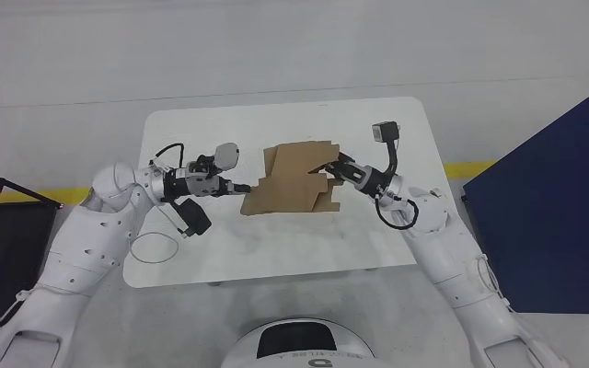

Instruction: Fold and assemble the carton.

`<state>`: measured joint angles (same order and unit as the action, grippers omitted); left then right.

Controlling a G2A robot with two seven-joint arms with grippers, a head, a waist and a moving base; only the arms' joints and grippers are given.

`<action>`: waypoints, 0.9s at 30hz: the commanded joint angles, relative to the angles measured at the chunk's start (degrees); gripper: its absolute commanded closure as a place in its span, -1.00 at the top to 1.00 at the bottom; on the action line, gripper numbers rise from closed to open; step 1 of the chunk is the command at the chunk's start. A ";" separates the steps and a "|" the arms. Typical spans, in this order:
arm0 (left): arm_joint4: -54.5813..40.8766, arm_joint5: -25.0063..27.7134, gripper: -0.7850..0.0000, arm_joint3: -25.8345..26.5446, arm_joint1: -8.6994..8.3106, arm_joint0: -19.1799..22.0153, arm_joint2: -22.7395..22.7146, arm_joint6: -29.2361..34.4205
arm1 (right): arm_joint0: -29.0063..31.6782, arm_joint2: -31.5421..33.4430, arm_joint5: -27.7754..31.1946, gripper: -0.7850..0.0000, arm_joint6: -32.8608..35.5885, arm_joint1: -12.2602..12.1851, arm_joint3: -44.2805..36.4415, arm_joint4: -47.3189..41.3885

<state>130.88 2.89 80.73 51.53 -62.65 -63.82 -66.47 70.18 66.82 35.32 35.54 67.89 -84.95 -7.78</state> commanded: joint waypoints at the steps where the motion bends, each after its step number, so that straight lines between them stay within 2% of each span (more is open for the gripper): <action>1: 0.97 -1.21 0.31 0.13 0.19 0.32 0.62 1.14 | 0.05 0.02 0.10 -1.00 0.05 -0.02 -0.09 0.01; 3: 1.39 -2.12 0.21 0.46 0.45 0.61 1.40 1.73 | 0.17 0.05 0.21 -1.00 -0.01 -0.03 -0.22 -0.11; 5: 1.59 -3.01 -0.03 0.95 0.74 0.89 2.31 1.91 | 0.26 0.12 0.30 -1.00 -0.02 -0.05 -0.34 -0.03; 8: 1.71 -3.29 -0.06 1.59 1.13 1.26 3.73 1.47 | 0.39 0.15 0.34 -1.00 0.02 -0.08 -0.51 -0.09; 18: -1.00 -2.90 0.00 0.61 1.65 2.37 4.24 -0.05 | 0.56 0.19 0.20 -1.00 0.19 -0.15 -0.83 -0.03; 23: -1.20 -2.17 0.16 0.66 1.72 2.89 4.15 -0.43 | 0.64 0.08 -0.15 -1.00 0.11 -0.17 -1.06 0.46; 27: -0.03 -1.70 0.19 1.19 1.89 3.45 4.70 0.68 | 0.66 -0.13 -0.48 -1.00 -0.04 -0.16 -1.21 1.06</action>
<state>130.68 1.05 81.82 53.38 -59.33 -59.26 -65.97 70.85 66.73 34.90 35.53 67.73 -86.13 -6.84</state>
